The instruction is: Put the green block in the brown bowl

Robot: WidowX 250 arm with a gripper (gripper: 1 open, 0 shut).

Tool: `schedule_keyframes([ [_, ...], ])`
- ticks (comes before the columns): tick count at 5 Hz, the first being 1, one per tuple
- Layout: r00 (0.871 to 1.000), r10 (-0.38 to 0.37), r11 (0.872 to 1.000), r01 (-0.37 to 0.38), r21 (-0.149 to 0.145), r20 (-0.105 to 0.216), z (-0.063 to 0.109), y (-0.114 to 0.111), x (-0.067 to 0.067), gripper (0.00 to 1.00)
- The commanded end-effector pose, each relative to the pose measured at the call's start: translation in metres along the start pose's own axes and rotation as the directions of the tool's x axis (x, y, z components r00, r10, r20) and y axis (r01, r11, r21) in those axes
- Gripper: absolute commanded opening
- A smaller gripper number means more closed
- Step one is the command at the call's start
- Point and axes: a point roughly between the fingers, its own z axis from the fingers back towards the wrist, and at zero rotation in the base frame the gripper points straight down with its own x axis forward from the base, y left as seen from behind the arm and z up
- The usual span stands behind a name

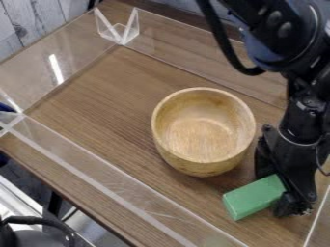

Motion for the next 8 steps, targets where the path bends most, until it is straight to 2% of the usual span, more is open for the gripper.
schedule_keyframes([
  [1,1.000,0.017,1.000,-0.017,0.003,0.014,0.0091,0.0048,-0.0026,1.00],
  [5,1.000,0.030,1.000,-0.030,-0.003,0.010,0.0142,0.0062,-0.0060,1.00],
  [6,0.999,0.037,0.999,-0.037,-0.006,0.006,0.0144,0.0077,-0.0067,0.00],
  [8,0.999,0.043,0.999,-0.043,0.000,0.016,0.0181,0.0095,-0.0081,0.00],
])
